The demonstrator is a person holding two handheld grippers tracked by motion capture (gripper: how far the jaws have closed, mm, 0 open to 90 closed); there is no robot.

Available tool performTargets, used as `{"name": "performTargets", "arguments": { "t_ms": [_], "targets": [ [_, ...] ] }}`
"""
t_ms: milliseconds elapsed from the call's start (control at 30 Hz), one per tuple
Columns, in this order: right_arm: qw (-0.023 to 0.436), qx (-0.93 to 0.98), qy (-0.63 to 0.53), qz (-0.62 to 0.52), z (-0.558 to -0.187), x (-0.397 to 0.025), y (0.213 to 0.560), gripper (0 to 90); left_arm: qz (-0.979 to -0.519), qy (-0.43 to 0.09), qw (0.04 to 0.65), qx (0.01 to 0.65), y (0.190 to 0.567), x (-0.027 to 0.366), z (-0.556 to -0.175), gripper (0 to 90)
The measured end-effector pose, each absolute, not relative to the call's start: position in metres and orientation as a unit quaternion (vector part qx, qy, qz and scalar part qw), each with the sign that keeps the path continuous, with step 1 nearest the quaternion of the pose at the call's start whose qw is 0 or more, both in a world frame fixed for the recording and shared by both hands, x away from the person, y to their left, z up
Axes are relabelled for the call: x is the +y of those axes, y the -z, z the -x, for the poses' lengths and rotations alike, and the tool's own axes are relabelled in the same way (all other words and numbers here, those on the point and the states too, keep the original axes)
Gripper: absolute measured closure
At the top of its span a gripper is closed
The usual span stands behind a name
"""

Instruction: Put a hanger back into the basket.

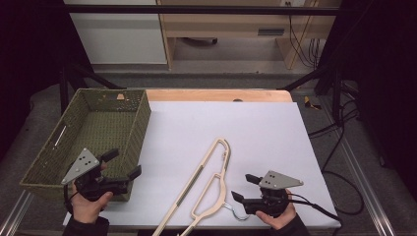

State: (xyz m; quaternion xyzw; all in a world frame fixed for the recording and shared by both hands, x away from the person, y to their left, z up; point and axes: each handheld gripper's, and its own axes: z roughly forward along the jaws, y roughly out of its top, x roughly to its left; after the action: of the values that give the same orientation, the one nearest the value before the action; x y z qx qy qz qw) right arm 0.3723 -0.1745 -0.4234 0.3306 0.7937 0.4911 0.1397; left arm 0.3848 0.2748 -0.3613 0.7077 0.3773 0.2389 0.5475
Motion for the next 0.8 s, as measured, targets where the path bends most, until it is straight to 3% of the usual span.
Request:
{"name": "performTargets", "arguments": {
  "t_ms": [267, 800],
  "targets": [
    [0.112, 0.821, -0.455, -0.327, -0.373, -0.161, 0.443, 39.9, -0.710, -0.236, 0.547, 0.377, 0.363, 0.273, -0.385, 3.6],
    [0.074, 0.858, -0.395, -0.321, -0.373, -0.149, 0.471, 68.8, -0.712, -0.235, 0.545, 0.376, 0.365, 0.270, -0.387, 3.7]
  ]
}}
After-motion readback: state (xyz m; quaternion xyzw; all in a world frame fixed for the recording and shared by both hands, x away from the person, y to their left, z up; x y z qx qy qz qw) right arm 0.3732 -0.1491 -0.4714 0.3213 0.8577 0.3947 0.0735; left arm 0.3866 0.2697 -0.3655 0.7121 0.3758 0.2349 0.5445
